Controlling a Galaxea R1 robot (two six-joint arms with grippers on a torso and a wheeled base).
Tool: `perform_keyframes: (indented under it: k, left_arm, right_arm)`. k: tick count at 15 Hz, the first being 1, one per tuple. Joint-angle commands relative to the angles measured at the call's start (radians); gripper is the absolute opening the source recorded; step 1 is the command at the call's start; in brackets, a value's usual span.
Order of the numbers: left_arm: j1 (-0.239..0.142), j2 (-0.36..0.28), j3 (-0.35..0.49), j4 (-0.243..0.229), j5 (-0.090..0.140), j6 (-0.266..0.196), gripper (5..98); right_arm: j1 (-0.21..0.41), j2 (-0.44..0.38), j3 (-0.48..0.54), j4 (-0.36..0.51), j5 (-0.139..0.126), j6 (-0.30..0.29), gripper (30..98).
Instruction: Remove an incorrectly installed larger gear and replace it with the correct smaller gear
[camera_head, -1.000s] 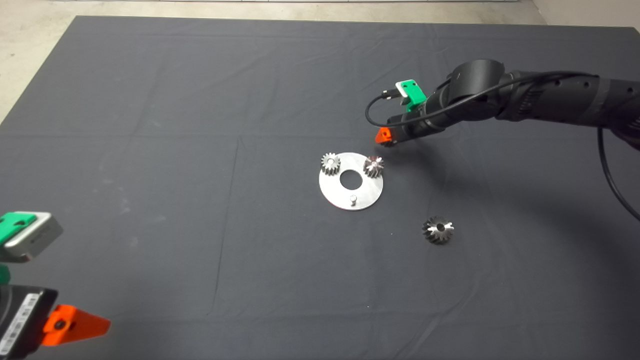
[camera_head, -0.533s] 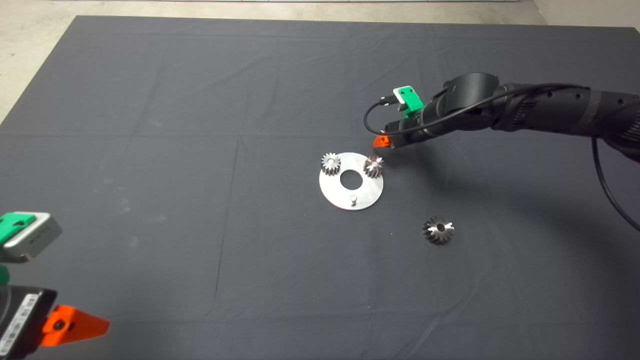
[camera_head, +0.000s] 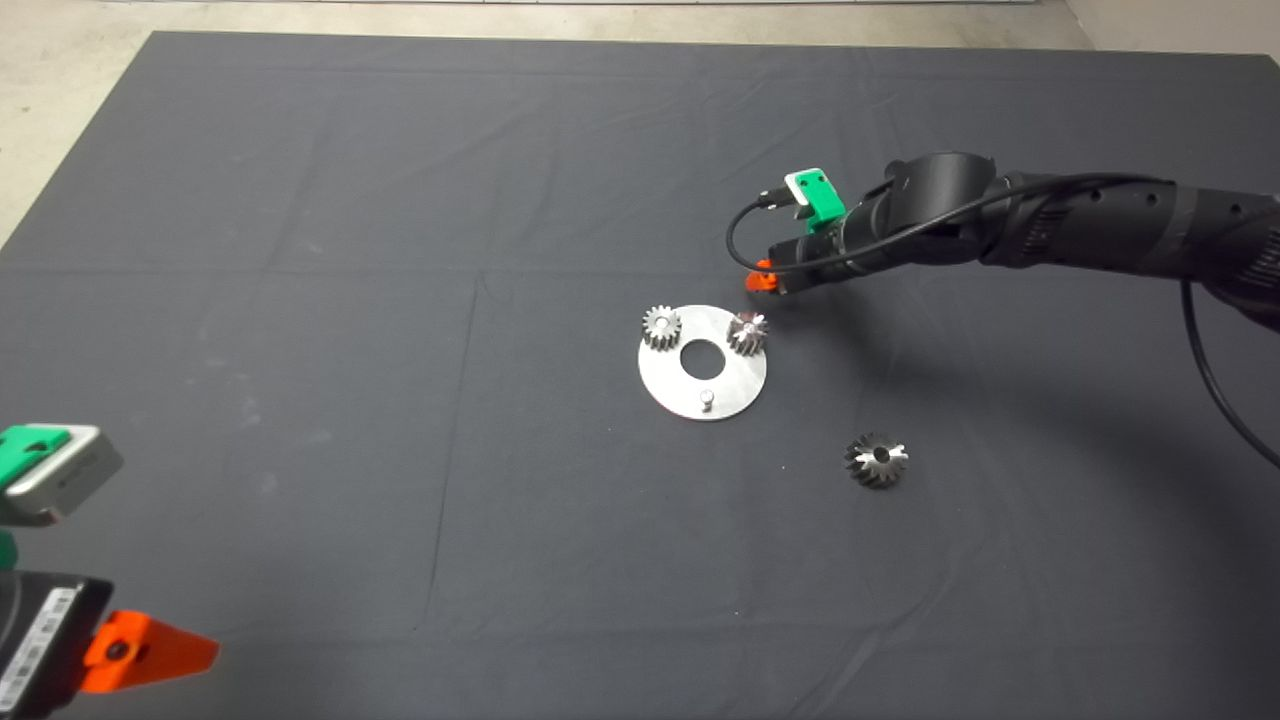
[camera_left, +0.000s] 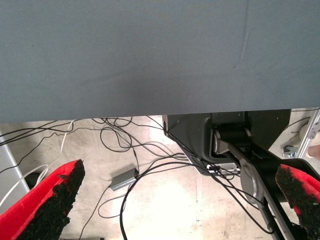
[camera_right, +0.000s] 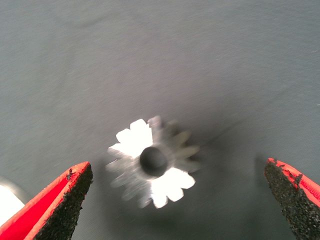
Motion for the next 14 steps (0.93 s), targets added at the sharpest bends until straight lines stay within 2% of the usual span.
perform_keyframes:
  k: [1, 6, 7, 9, 11, 14]
  left_arm:
    - [-0.007, -0.004, 0.019, -0.019, 0.032, -0.003, 98.1]
    - [-0.007, -0.004, 0.019, -0.019, 0.033, -0.003, 98.1]
    - [-0.007, -0.004, 0.019, -0.019, 0.033, -0.003, 98.1]
    - [-0.007, -0.005, 0.019, -0.019, 0.033, -0.003, 98.1]
    - [-0.007, -0.01, 0.019, -0.019, 0.031, -0.003, 98.1]
    - [-0.007, -0.012, 0.019, -0.019, 0.031, -0.003, 98.1]
  right_arm:
    - [0.018, -0.002, -0.006, -0.029, 0.019, 0.01, 91.0]
    - [0.016, -0.007, -0.012, -0.029, 0.024, 0.061, 85.7]
    - [0.016, -0.007, -0.012, -0.029, 0.036, 0.066, 85.7]
    - [0.016, -0.008, -0.012, -0.029, 0.061, 0.067, 80.0]
    - [0.016, -0.001, -0.01, -0.029, 0.061, 0.066, 79.7]
    - [0.016, 0.001, -0.01, -0.029, 0.062, 0.067, 75.3]
